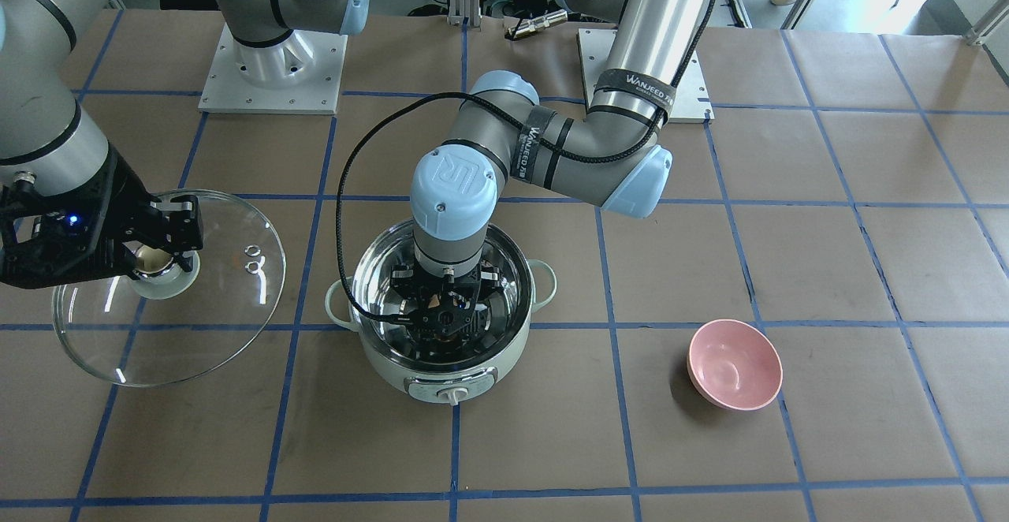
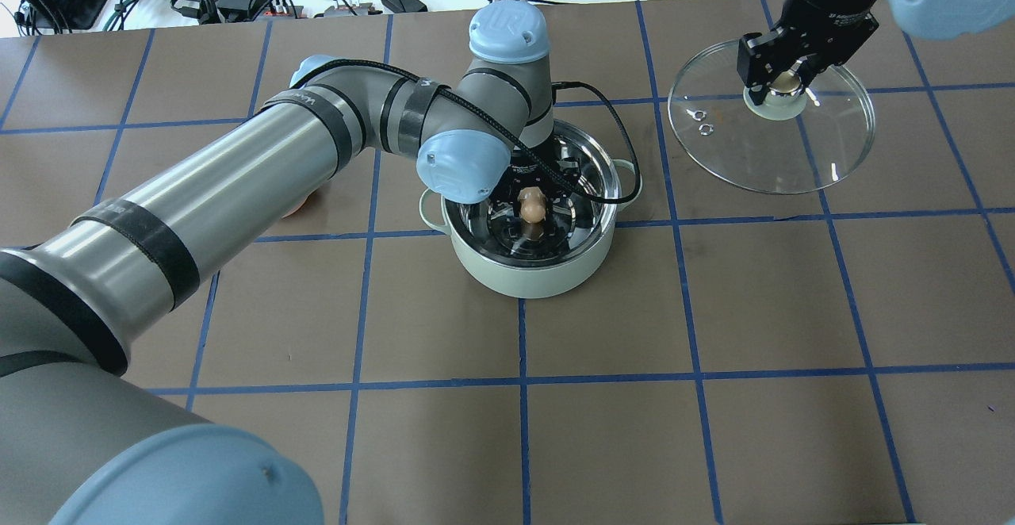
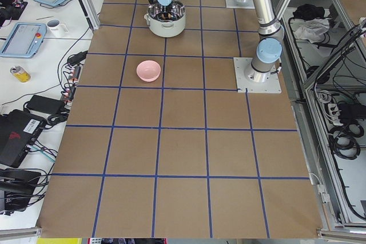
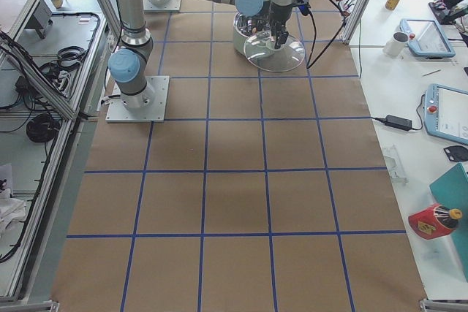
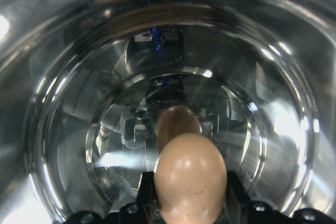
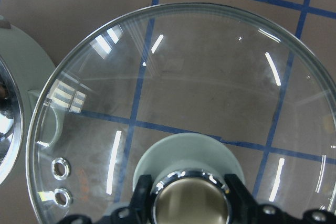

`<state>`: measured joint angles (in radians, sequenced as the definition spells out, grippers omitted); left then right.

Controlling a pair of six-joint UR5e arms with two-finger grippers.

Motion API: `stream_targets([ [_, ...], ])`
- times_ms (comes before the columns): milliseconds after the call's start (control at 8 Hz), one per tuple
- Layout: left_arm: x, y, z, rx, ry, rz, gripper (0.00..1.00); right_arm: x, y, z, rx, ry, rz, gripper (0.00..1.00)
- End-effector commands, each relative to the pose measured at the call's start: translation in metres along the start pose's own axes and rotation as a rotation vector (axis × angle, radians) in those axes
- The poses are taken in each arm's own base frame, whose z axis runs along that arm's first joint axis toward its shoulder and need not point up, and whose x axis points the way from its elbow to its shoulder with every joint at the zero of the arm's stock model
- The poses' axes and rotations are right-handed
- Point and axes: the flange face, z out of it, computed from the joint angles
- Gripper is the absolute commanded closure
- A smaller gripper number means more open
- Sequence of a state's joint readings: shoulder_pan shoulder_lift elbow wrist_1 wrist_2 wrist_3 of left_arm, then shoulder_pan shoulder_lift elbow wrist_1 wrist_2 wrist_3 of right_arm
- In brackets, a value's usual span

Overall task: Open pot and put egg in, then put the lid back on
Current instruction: 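Carry the egg over the open pot with the left gripper and lower it, then open the left gripper to release the egg into the pot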

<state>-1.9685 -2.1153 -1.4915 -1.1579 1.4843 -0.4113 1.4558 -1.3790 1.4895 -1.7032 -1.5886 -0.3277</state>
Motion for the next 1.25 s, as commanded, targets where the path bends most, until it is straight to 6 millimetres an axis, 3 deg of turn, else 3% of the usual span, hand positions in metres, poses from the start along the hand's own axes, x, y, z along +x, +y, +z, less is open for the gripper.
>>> stream_targets([
  [0,-0.0026,0.0065,0.0132,-0.022,-0.014,-0.002,1.0,0.0009,0.0002,-0.0001,-0.002,0.009,-0.02,1.0],
  [250,-0.0028,0.0072,0.0145,-0.024,-0.013,-0.001,1.0,0.0004,-0.0001,-0.0003,0.001,0.004,-0.068,1.0],
  [375,-0.0035,0.0082,0.0165,-0.029,-0.015,0.0,0.92,0.0004,-0.0001,-0.0003,0.001,0.004,-0.068,1.0],
  [625,-0.0014,0.0037,0.0147,0.019,0.006,0.015,0.58,0.0,0.0001,0.0,-0.001,0.0,-0.062,1.0],
  [875,-0.0014,0.0026,0.0191,0.025,0.007,0.01,0.46,-0.0001,0.0004,0.0003,-0.004,-0.001,-0.062,1.0],
  [1000,-0.0017,0.0029,0.0198,0.024,0.006,0.013,0.24,-0.0001,0.0004,0.0003,-0.004,-0.001,-0.062,1.0],
  [1125,-0.0019,0.0033,0.0205,0.023,0.006,0.012,0.13,-0.0001,0.0005,0.0005,-0.005,-0.001,-0.062,1.0],
])
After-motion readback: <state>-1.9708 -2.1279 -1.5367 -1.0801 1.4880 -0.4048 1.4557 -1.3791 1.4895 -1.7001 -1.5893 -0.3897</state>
